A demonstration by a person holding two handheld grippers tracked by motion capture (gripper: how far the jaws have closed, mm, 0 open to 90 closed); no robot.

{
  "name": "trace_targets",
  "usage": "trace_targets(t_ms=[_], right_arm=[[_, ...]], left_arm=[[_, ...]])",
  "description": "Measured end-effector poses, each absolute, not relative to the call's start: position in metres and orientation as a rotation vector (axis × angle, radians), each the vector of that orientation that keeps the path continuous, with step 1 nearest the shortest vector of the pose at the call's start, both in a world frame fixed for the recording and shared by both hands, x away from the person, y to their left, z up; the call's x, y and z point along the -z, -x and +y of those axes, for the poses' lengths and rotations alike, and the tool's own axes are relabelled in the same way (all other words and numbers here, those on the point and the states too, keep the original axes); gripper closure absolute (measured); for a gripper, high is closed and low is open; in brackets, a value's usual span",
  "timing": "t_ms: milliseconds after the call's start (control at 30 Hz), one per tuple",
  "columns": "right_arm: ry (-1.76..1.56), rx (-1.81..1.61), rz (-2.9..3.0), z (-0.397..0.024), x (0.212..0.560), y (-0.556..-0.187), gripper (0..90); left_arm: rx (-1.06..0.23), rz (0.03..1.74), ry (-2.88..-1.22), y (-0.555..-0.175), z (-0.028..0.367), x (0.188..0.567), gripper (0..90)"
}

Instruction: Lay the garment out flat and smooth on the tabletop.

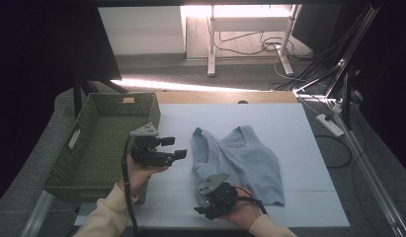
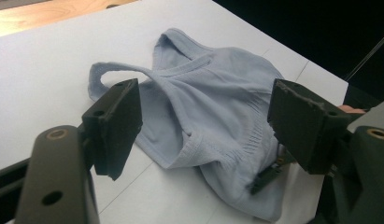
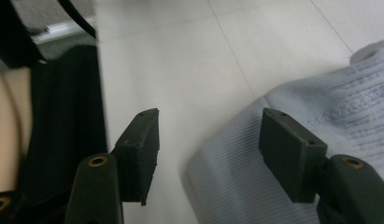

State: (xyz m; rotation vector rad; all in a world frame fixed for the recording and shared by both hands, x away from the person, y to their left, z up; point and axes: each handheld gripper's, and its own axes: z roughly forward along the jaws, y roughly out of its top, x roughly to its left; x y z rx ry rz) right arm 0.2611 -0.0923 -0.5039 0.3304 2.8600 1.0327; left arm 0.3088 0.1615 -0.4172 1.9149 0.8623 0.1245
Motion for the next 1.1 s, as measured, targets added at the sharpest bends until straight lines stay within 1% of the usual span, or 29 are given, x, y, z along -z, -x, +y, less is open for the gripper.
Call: trace_targets(t_ms=[67,200,233,267,300,433,467,500,533,667,800,867,933,967,1067,1100], right_arm=[[-0.331,-0.988,2.858,-0.09,0.508,-0.266,36.4],[-0.331,-0.93,2.862,-0.087,0.514,-0.273,36.5],[-0.328,-0.921,2.859,-0.086,0.515,-0.275,37.1],[-0.32,-0.908,2.849,-0.086,0.516,-0.275,39.8],[-0.318,-0.9,2.835,-0.086,0.516,-0.276,44.8],[-0.328,-0.867,2.778,-0.089,0.514,-0.282,72.2],[-0.364,-0.881,2.78,-0.09,0.513,-0.285,77.5],[-0.404,-0.906,2.79,-0.091,0.512,-0.288,80.5],[-0.433,-0.923,2.8,-0.093,0.511,-0.29,81.6],[-0.463,-1.066,2.806,-0.095,0.498,-0.289,83.1],[-0.413,-1.174,2.779,-0.088,0.479,-0.277,83.4],[-0.407,-1.244,2.789,-0.085,0.476,-0.273,83.4],[-0.388,-1.244,2.813,-0.08,0.477,-0.27,82.7],[-0.37,-1.209,2.815,-0.077,0.48,-0.269,81.0],[-0.393,-1.211,2.863,-0.072,0.496,-0.269,69.6],[-0.389,-1.185,2.878,-0.071,0.5,-0.268,64.6]], left_arm=[[-0.124,0.863,-1.915,-0.309,0.161,0.417,26.5],[-0.121,0.864,-1.915,-0.309,0.161,0.418,26.6],[-0.121,0.864,-1.916,-0.309,0.161,0.418,26.5],[-0.121,0.864,-1.916,-0.309,0.161,0.418,26.5],[-0.12,0.864,-1.915,-0.309,0.161,0.418,26.5],[-0.121,0.863,-1.916,-0.309,0.16,0.418,26.5],[-0.121,0.863,-1.916,-0.309,0.16,0.418,26.5],[-0.121,0.862,-1.917,-0.309,0.16,0.418,26.5],[-0.122,0.862,-1.918,-0.309,0.16,0.418,26.5],[-0.126,0.863,-1.911,-0.309,0.162,0.417,26.6],[-0.129,0.867,-1.905,-0.309,0.163,0.416,26.6],[-0.13,0.867,-1.903,-0.309,0.163,0.415,26.6],[-0.131,0.867,-1.901,-0.309,0.164,0.415,26.5],[-0.132,0.866,-1.901,-0.309,0.164,0.415,26.6],[-0.13,0.866,-1.903,-0.309,0.164,0.415,26.6],[-0.13,0.866,-1.902,-0.309,0.164,0.415,26.5]])
